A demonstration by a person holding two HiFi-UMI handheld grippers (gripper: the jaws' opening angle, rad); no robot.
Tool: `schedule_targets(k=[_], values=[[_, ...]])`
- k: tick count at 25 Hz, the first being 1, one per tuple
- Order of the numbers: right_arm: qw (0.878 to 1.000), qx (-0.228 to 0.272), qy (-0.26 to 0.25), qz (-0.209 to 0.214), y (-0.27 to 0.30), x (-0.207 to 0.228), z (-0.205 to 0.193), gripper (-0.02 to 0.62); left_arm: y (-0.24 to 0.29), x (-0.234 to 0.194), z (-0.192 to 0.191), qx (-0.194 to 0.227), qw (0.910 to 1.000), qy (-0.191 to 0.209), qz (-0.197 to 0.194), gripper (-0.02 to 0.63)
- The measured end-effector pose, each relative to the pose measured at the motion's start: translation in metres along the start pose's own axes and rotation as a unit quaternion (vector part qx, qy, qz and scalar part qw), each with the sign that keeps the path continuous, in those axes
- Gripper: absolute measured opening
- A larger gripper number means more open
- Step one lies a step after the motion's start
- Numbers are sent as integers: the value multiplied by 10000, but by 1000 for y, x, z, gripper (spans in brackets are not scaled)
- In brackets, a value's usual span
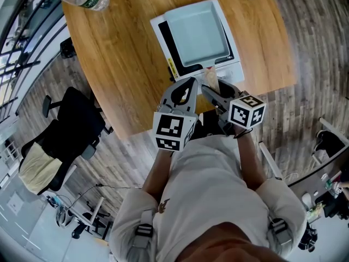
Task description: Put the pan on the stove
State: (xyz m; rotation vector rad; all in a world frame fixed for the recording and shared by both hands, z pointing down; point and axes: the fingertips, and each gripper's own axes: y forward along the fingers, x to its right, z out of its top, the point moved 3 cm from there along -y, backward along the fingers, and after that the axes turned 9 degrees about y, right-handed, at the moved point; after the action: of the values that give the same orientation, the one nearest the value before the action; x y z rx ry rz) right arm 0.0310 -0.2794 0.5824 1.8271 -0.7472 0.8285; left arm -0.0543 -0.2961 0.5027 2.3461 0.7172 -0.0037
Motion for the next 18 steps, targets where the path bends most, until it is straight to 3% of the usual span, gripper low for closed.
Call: schedule_targets(k=[6, 18], values=[[9996, 124, -228, -59, -1, -4, 3, 272, -4, -1, 2, 46, 10000, 28, 1, 18], [9898, 615, -1047, -747, -17, 5, 14, 313, -12, -2, 7, 147, 9998, 122, 26, 18]])
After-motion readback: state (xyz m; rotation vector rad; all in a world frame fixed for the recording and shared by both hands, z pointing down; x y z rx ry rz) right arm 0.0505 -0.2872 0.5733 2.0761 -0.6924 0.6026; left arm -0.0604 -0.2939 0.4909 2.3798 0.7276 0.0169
